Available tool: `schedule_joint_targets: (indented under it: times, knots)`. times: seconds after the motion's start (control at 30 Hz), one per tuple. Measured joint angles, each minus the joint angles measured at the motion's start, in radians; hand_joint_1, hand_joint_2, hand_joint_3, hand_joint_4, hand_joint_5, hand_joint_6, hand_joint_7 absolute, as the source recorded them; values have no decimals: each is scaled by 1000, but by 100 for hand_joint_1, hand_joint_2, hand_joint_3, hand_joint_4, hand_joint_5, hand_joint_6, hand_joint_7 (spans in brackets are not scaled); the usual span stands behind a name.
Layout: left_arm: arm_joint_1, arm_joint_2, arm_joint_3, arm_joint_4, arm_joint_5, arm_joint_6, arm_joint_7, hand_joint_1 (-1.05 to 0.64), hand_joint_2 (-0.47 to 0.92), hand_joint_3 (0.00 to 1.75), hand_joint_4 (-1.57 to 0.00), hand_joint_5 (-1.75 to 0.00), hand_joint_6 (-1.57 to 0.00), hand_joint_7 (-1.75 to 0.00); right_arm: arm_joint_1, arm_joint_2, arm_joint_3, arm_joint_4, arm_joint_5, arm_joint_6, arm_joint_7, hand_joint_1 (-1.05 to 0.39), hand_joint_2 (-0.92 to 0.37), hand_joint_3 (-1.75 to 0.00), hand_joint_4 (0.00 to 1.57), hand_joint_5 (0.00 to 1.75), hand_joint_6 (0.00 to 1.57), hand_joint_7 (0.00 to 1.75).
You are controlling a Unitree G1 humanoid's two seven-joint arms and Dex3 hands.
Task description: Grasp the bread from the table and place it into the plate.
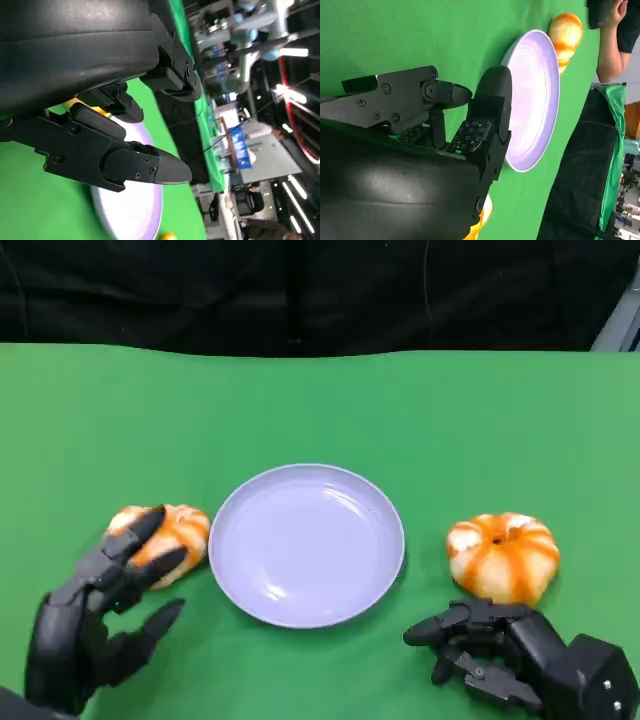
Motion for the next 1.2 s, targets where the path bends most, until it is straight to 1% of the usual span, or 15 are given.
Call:
schedule_joint_targets:
  times: [0.07, 0.1, 0.2, 0.3, 0.37, 0.47, 0.53, 0.63, 0.73, 0.83, 1.03, 1.2]
  knots:
    - [-8, 17, 0, 9, 48, -23, 20, -75, 92, 33, -57, -1, -47, -1, -1, 0, 0, 1, 0, -1, 0, -4, -92, -42, 75, 130, 102, 52]
    - [-17, 41, 0, 16, 114, -42, 63, -75, 92, 34, -57, -1, -48, -1, -2, 0, 1, 1, -1, -1, 0, -4, -92, -43, 75, 130, 102, 52]
    - [-53, 126, 2, 20, 307, -75, 230, -77, 92, 36, -59, -2, -50, -2, -3, 0, 1, 2, -1, 1, 0, -4, -92, -43, 75, 130, 102, 52]
    - [-67, 172, -10, 13, 473, -70, 412, -77, 92, 34, -62, -3, -53, -2, -4, 0, 1, 3, -1, 0, 0, -3, -92, -43, 76, 130, 102, 52]
    - [-70, 199, -40, 3, 595, -51, 525, -79, 92, 33, -63, -3, -53, -2, -5, 0, 0, 5, -1, 0, 0, -3, -92, -43, 76, 130, 101, 52]
    - [-90, 247, -97, -17, 768, 15, 719, -79, 92, 33, -64, -3, -53, -2, -7, 0, 0, 7, -1, 0, 1, -3, -92, -43, 76, 130, 101, 52]
    - [-109, 276, -135, -21, 840, 51, 821, -82, 92, 31, -61, -1, -55, -2, -9, 0, 1, 10, -1, -2, 2, -3, -92, -42, 76, 129, 101, 53]
    - [-149, 324, -219, -20, 949, 142, 949, -84, 92, 28, -61, 0, -56, -2, -10, 0, 1, 15, -1, -8, 0, -4, -92, -41, 76, 128, 101, 52]
    - [-186, 347, -284, -9, 993, 197, 1016, -85, 92, 27, -60, 0, -57, -2, -11, 0, 1, 15, -1, -8, 0, -4, -92, -41, 76, 128, 100, 52]
    - [-202, 354, -340, 6, 1004, 240, 1046, -86, 92, 23, -58, 0, -58, -1, -11, 0, 1, 16, -1, -10, -1, -3, -92, -41, 77, 128, 101, 53]
    - [-222, 362, -423, 18, 1004, 336, 1048, -89, 92, 21, -55, 0, -57, 0, -12, 1, 1, 16, -2, -10, -3, -3, -92, -41, 77, 128, 101, 52]
    - [-254, 364, -466, 38, 996, 403, 1029, -90, 92, 21, -54, 0, -56, 0, -12, 1, 1, 17, -2, -10, -3, -2, -92, -41, 77, 128, 101, 52]
